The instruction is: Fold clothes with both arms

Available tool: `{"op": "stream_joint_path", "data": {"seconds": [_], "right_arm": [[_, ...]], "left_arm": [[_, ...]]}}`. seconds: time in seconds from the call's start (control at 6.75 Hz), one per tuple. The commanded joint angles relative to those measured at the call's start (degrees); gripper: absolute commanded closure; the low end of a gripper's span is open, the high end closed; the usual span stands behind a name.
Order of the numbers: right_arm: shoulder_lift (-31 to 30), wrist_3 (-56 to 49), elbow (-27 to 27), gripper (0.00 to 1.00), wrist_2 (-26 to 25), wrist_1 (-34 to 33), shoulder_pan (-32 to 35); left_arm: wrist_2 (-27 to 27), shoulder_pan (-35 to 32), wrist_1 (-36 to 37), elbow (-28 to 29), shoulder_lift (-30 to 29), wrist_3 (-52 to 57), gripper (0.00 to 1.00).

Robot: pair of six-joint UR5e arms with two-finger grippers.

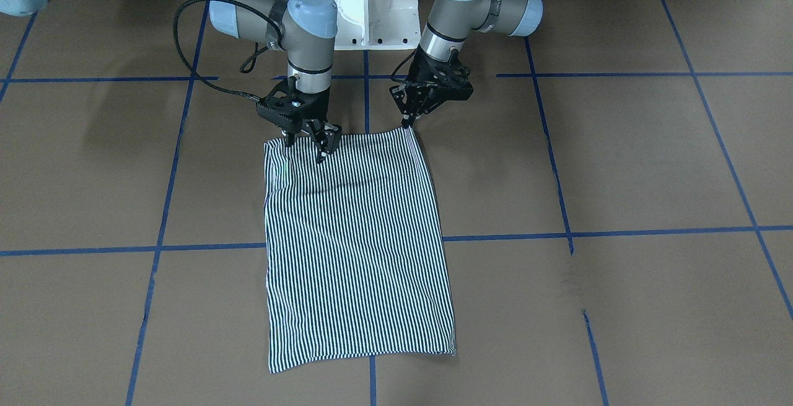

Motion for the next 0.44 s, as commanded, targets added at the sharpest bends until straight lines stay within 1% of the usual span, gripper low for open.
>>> {"op": "stream_joint_path", "data": {"seconds": [0.0, 0.3], "right_arm": [[0.7, 0.3, -1.2, 0.2, -0.1, 0.1, 0.0], [1.4, 0.1, -2.5, 0.21, -0.2, 0.0, 0.0]], "left_arm": [[0.0, 0.0, -0.1, 0.0, -0.1, 0.0, 1.0], [0.0, 0.0, -0.1, 0.0, 0.0, 0.0, 1.0]]}}
